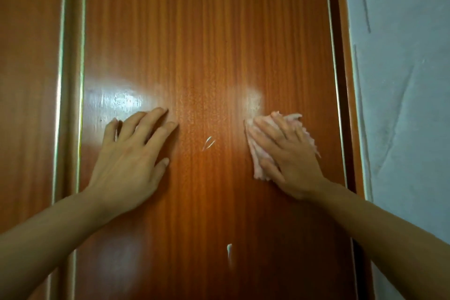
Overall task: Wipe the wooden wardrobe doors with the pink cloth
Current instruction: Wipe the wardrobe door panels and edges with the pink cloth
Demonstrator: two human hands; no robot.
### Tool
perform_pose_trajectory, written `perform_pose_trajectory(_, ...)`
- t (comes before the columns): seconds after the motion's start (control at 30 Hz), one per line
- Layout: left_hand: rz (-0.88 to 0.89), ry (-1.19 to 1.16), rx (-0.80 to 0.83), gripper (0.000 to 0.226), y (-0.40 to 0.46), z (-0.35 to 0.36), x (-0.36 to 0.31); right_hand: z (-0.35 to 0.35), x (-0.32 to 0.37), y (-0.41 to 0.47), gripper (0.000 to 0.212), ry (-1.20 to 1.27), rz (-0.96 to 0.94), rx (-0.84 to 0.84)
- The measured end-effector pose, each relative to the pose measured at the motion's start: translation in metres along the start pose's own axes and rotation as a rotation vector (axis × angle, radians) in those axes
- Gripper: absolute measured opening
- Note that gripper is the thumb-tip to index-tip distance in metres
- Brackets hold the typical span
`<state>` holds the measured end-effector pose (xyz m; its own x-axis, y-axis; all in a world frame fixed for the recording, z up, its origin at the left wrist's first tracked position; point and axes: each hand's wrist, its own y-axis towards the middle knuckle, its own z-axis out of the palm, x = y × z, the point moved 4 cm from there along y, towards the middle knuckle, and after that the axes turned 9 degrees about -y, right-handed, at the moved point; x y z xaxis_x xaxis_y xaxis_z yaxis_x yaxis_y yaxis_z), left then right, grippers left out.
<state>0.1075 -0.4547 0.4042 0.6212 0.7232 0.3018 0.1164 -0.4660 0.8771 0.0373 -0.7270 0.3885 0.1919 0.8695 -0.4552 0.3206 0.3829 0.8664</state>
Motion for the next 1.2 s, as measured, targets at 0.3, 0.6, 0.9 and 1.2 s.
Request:
perform_pose_trajectory(0.3,-0.067,0.015,0.031,0.075,-0.013,-0.010,0.030,-0.002,0.082,0.053,0.056,0.036,-0.035,-0.021)
perform_pose_trajectory(0.6,-0.116,-0.010,0.054,0.086,-0.020,-0.021,0.052,-0.013,0.047,0.104,0.060,0.011,0.137,-0.014)
perform_pose_trajectory(0.9,-0.190,-0.010,0.109,0.114,-0.065,-0.019,0.083,0.009,0.169,0.051,0.062,-0.093,-0.542,0.066)
perform_pose_trajectory(1.2,-0.133,-0.054,0.130,0.119,-0.085,-0.011,0.098,0.004,0.203,0.112,0.063,-0.009,-0.169,0.010)
